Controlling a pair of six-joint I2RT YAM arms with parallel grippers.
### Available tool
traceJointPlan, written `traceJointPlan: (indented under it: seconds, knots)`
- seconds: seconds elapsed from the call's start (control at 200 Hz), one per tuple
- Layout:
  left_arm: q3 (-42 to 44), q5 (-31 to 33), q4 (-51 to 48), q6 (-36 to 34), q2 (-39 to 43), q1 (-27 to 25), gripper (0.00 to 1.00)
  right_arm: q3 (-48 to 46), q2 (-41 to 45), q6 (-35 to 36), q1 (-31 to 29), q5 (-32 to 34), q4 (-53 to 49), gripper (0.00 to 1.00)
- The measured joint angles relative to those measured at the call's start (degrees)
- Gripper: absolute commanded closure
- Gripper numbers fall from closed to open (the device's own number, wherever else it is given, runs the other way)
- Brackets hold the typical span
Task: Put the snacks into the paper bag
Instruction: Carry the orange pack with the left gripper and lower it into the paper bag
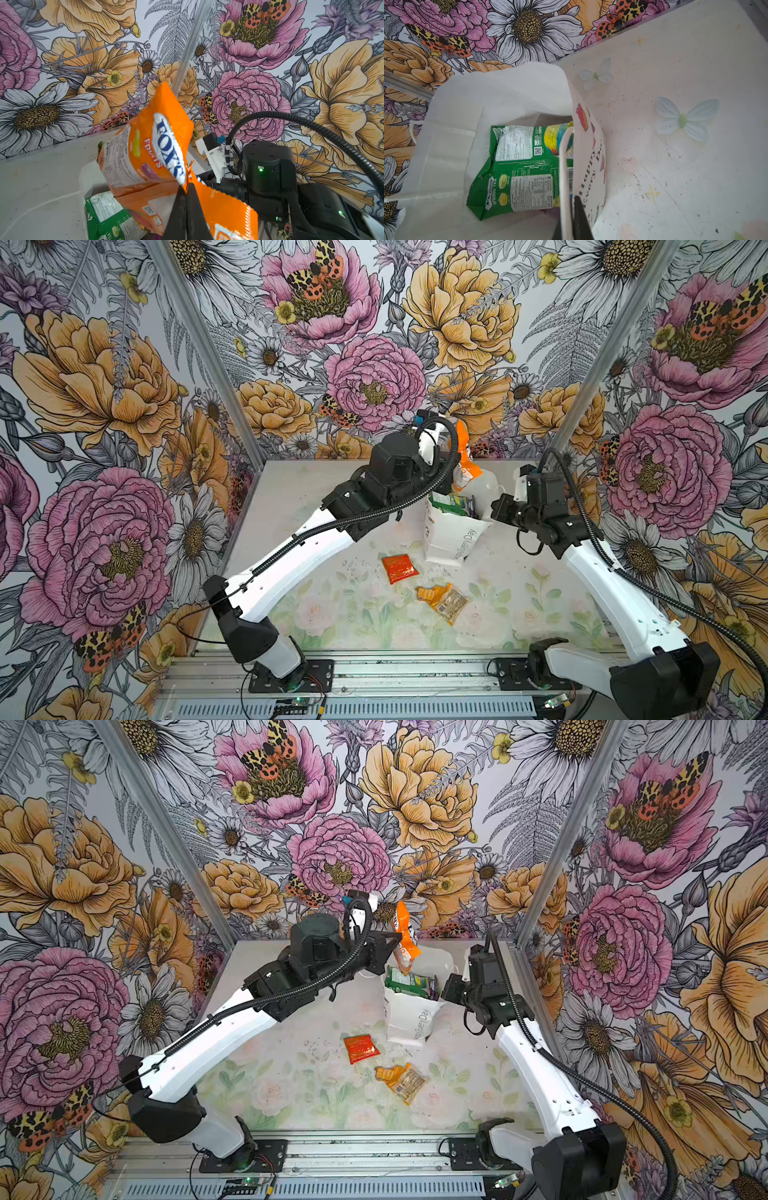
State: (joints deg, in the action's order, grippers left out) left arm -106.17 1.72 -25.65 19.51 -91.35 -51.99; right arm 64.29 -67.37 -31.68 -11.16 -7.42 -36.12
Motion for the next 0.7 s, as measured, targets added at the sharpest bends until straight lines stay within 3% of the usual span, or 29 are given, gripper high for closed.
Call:
traceJointPlan:
  seconds: [0.701]
  knots:
    - [-20.9, -1.4, -15.0, 0.7, -21.4, 0.4, 1.0, 0.0, 0.2, 0.0, 0.0, 0.0, -0.2, 1.0]
